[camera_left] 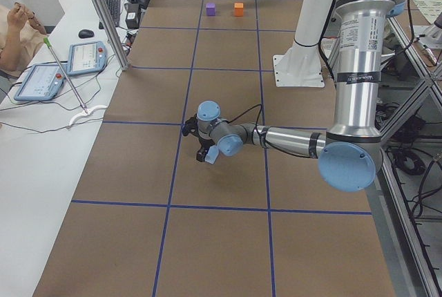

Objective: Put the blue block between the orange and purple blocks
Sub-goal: 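Reach the left gripper down to the light blue block and grasp it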

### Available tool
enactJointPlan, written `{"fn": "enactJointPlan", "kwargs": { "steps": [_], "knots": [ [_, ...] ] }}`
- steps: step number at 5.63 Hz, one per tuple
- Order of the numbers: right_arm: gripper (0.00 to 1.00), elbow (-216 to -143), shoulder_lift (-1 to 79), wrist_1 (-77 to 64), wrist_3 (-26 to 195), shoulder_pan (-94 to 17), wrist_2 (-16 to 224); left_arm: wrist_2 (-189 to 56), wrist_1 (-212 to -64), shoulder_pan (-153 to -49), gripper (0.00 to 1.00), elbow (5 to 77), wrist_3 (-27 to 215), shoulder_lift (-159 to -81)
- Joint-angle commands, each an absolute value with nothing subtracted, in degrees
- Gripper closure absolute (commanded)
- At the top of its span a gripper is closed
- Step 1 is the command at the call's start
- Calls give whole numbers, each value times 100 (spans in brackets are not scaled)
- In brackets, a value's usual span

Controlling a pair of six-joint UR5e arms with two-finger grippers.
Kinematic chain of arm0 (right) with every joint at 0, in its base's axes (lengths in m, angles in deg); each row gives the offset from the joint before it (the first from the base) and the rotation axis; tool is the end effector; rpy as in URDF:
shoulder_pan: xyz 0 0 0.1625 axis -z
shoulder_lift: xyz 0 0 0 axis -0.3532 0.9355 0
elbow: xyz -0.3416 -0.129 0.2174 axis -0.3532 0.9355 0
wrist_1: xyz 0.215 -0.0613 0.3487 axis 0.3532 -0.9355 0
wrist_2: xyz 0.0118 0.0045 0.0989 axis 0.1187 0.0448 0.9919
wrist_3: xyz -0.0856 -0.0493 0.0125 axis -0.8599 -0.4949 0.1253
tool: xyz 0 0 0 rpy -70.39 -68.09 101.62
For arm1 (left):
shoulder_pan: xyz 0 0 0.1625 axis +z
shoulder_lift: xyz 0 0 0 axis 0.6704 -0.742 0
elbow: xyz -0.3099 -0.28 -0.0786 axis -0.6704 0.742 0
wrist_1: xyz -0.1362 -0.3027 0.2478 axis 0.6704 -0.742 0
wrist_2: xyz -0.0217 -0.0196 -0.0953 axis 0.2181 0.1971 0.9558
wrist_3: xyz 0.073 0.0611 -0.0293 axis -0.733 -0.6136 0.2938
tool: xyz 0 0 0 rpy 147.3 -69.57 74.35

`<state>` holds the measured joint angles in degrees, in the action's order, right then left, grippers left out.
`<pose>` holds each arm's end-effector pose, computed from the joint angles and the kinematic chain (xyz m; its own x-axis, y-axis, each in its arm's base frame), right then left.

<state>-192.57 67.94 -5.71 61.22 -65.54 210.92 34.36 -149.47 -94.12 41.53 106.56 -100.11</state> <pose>0.0397 -0.4489 0.5661 0.7351 -0.3960 0.5502 0.1502 0.8866 0.4374 0.2560 -0.4580 0.5864 0.6332 0.4096 -0.6568 -0.2173 0.9085 0.3571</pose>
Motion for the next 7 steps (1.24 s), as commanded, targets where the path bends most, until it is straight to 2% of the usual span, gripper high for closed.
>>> {"fn": "enactJointPlan", "kwargs": {
  "steps": [1, 2, 3, 4, 5, 6, 7],
  "knots": [
    [0, -19256, 6794, -571, 6122, -6554, 21092, 3424, -14943, -9342, 68, 4157, 10650, -9969],
    [0, -19256, 6794, -571, 6122, -6554, 21092, 3424, -14943, -9342, 100, 4218, 10641, -9969],
    [0, -19256, 6794, -571, 6122, -6554, 21092, 3467, -14708, -9351, 100, 4549, 10650, -10013],
    [0, -19256, 6794, -571, 6131, -6554, 21100, 3467, -13131, -9342, 100, 5353, 10720, -10422],
    [0, -19256, 6794, -580, 6131, -6554, 21118, 3459, -11741, -9290, 100, 5665, 11408, -11514],
    [0, -19247, 6794, -580, 6166, -6554, 21188, 3424, -10952, -8672, 100, 5582, 12180, -12560],
    [0, -19256, 6785, -571, 6297, -6554, 21223, 3145, -10605, -7996, 100, 5154, 13215, -13667]
  ]
}}
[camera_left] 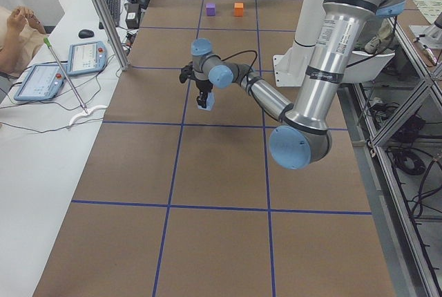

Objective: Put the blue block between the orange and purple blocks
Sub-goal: 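Carry the light blue block with the left gripper to the table center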

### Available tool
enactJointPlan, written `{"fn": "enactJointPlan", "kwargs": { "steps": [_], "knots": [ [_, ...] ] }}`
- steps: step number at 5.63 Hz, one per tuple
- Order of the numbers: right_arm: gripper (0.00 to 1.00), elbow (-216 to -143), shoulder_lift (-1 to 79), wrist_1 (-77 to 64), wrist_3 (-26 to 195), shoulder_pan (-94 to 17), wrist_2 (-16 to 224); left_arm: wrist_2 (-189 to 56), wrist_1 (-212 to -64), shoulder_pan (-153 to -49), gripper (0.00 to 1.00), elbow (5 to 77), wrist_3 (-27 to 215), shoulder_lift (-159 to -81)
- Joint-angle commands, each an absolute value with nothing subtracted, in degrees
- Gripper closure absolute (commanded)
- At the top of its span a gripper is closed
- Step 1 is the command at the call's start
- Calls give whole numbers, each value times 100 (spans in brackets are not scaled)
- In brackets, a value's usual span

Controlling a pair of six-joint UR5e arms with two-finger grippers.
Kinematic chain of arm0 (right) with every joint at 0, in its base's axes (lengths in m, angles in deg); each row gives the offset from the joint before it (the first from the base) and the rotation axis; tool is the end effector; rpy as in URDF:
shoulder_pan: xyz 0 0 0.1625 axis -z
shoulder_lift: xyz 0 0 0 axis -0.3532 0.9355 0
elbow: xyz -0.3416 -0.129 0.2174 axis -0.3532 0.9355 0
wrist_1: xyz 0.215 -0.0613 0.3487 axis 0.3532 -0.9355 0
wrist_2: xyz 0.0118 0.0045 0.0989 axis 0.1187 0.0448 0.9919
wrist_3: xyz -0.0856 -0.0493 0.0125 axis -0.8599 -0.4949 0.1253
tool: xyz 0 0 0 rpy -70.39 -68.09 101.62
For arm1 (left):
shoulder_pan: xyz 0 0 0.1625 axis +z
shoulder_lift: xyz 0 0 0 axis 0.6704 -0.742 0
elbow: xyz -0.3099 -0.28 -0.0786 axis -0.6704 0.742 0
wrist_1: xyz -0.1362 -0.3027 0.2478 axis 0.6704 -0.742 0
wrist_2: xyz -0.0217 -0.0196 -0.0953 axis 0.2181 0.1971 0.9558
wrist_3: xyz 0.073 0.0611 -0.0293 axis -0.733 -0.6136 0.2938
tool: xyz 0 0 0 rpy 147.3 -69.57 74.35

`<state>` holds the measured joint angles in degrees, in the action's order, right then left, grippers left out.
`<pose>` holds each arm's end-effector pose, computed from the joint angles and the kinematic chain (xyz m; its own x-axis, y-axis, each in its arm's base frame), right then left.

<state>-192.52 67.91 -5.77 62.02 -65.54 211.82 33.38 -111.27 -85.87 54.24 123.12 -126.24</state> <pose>0.0385 -0.4487 0.5655 0.7268 -0.3865 0.5678 0.1389 0.8923 0.4296 0.3888 -0.4854 0.2993 0.6461 0.2341 -0.7265 -0.1590 0.9722 0.1718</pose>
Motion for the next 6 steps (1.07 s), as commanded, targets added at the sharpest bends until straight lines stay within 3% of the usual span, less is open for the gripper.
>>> {"fn": "enactJointPlan", "kwargs": {
  "steps": [1, 2, 3, 5, 6],
  "knots": [
    [0, -19256, 6776, -571, 6298, -6554, 21250, 2942, -10628, -7519, 100, 4271, 13974, -14670],
    [0, -19256, 6785, -571, 6298, -6554, 21250, 2827, -10689, -7262, 100, 3427, 14312, -15368],
    [0, -19256, 6785, -571, 6307, -6554, 21267, 2817, -10985, -7137, 100, 3184, 14324, -15383],
    [0, -19265, 6785, -571, 6307, -6554, 21294, 2625, -11276, -7040, 85, 2770, 14516, -15410],
    [0, -19265, 6785, -571, 6307, -6554, 21294, 2624, -11583, -7005, 67, 2577, 14648, -15410]
  ]
}}
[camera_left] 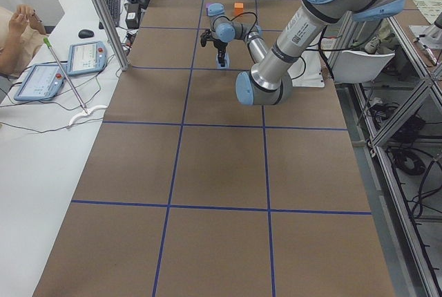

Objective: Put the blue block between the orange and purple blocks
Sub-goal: 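Carry the light blue block with the left gripper to the table center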

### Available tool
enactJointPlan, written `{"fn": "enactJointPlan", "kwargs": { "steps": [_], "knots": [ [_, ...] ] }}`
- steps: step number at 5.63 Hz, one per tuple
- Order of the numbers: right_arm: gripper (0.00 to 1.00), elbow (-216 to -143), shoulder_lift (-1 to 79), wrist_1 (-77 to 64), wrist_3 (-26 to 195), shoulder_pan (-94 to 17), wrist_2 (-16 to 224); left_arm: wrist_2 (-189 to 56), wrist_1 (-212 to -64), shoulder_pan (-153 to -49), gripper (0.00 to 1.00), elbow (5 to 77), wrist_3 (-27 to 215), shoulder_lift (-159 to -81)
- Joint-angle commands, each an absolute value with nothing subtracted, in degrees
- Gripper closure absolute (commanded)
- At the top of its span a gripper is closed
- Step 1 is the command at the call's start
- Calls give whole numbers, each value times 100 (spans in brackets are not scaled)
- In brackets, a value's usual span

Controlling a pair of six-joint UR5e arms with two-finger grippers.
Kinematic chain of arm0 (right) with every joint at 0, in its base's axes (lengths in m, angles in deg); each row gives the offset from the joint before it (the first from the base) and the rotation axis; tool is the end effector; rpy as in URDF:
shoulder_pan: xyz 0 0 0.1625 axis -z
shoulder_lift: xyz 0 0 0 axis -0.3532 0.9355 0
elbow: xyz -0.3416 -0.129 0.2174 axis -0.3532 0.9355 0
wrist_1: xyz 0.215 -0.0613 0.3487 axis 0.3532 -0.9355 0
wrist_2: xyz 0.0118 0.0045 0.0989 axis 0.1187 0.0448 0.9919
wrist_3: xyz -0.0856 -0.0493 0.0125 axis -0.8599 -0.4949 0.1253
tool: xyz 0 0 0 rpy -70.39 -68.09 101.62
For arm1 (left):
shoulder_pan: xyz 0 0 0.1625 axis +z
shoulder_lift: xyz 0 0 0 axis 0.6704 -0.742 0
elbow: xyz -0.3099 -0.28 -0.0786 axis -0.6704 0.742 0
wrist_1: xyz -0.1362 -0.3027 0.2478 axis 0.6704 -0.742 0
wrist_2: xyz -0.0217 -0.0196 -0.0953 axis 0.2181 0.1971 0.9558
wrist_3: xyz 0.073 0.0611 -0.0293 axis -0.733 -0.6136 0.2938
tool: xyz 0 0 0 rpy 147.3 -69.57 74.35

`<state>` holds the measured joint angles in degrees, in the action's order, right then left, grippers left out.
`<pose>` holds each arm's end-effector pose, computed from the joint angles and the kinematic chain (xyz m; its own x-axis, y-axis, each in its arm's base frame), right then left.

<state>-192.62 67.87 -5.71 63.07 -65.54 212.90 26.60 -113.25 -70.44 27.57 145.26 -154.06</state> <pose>0.0371 -0.4484 0.5630 0.7163 -0.3765 0.5875 0.1243 0.8974 0.4234 0.6365 -0.4478 0.1602 0.6740 0.0568 -0.7366 -0.0948 0.9954 -0.0099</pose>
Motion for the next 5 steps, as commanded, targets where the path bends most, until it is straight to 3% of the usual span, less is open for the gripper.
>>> {"fn": "enactJointPlan", "kwargs": {
  "steps": [1, 2, 3, 5],
  "knots": [
    [0, -19273, 6785, -571, 6307, -6554, 21294, 2589, -11647, -6987, 3, 2566, 14667, -15401],
    [0, -19247, 6785, -571, 6307, -6554, 21294, 2127, -11647, -6874, 0, 2584, 14710, -15410],
    [0, -19282, 6767, -580, 6368, -6554, 21303, 2201, -11491, -7012, 0, 3106, 14650, -15410],
    [0, -19396, 6234, -580, 7801, -6458, 21695, 2965, -9417, -7748, 0, 4867, 13629, -15166]
  ]
}}
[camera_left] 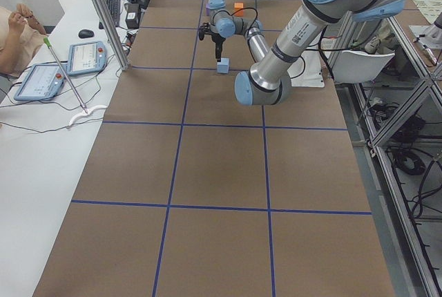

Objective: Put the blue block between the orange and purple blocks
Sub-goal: 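Release the block and raise the left gripper away while the right arm reaches in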

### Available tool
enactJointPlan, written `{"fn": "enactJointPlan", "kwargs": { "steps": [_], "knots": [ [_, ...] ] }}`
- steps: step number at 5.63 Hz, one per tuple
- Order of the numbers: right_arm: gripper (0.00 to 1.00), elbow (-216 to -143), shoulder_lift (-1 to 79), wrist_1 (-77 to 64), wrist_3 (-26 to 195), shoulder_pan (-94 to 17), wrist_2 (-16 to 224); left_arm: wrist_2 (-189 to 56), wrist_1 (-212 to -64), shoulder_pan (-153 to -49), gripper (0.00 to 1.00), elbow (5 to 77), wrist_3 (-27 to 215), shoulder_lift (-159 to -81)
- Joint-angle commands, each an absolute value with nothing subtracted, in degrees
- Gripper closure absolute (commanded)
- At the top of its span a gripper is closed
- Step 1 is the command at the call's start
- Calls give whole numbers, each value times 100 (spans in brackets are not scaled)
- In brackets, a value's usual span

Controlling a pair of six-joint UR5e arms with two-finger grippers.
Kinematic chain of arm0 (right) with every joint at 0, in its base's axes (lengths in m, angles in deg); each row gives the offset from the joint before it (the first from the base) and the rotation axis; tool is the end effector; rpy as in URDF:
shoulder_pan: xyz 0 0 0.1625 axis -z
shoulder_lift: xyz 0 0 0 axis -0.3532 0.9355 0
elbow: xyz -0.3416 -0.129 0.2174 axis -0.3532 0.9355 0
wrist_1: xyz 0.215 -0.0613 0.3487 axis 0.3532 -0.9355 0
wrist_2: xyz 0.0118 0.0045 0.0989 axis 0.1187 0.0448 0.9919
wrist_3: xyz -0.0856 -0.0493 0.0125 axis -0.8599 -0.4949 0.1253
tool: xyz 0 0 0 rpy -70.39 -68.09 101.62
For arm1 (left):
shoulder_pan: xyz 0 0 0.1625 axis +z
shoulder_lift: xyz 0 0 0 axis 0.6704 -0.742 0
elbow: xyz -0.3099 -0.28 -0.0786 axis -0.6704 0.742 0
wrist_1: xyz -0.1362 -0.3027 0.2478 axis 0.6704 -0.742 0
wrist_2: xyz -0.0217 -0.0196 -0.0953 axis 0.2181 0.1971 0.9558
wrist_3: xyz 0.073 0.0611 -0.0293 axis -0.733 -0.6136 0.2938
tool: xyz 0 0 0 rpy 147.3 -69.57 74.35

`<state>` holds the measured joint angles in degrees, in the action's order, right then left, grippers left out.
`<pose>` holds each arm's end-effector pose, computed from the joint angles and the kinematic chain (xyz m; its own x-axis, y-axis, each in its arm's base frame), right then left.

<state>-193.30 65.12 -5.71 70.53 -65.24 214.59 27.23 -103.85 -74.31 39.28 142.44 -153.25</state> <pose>0.0314 -0.4657 0.5334 0.7017 -0.3060 0.6434 0.0345 0.9166 0.3983 0.5565 -0.4581 0.1097 0.6539 0.0706 -0.7533 -0.0673 0.9971 0.0351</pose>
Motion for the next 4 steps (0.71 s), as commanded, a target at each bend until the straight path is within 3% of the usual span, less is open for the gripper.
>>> {"fn": "enactJointPlan", "kwargs": {
  "steps": [1, 4],
  "knots": [
    [0, -19623, 5970, -580, 8706, -6031, 21750, 2975, -8728, -8221, 0, 5652, 12672, -14677],
    [0, -20275, 4584, -641, 12231, -4144, 21141, 3597, -8650, -9935, 0, 6229, 10187, -13120]
  ]
}}
